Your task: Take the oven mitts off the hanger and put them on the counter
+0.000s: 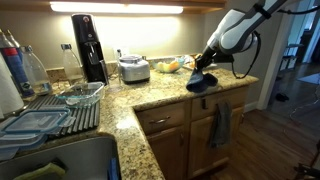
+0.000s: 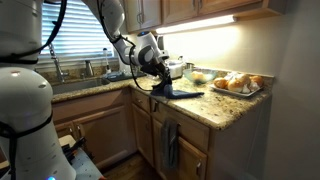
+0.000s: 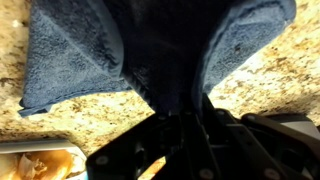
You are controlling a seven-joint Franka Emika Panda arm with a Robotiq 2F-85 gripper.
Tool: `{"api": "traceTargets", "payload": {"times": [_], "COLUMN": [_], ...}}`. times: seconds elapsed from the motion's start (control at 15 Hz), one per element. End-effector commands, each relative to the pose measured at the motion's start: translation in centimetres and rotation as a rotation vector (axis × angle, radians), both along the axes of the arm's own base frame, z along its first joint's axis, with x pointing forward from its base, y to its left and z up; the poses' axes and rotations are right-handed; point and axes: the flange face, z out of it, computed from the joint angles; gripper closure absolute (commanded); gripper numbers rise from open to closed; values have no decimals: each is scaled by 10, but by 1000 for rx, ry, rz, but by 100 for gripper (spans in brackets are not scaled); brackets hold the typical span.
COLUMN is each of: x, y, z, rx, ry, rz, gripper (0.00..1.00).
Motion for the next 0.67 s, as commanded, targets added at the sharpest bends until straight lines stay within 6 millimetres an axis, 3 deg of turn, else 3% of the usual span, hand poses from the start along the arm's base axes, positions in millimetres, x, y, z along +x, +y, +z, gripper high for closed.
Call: {"api": "traceTargets", "payload": {"times": [0.0,0.13,0.2,0.33,0.6], "x": [20,27,29,29,25], "y": [1,0,-1,-2,0], "z": [-20,-26,-25,-19,2], "rx": [14,5,7,7,12], "ry": [17,15,15,10,-11], "rz": [-28,-30,-35,-36,-36], "gripper": [92,92,64,57,32]}}
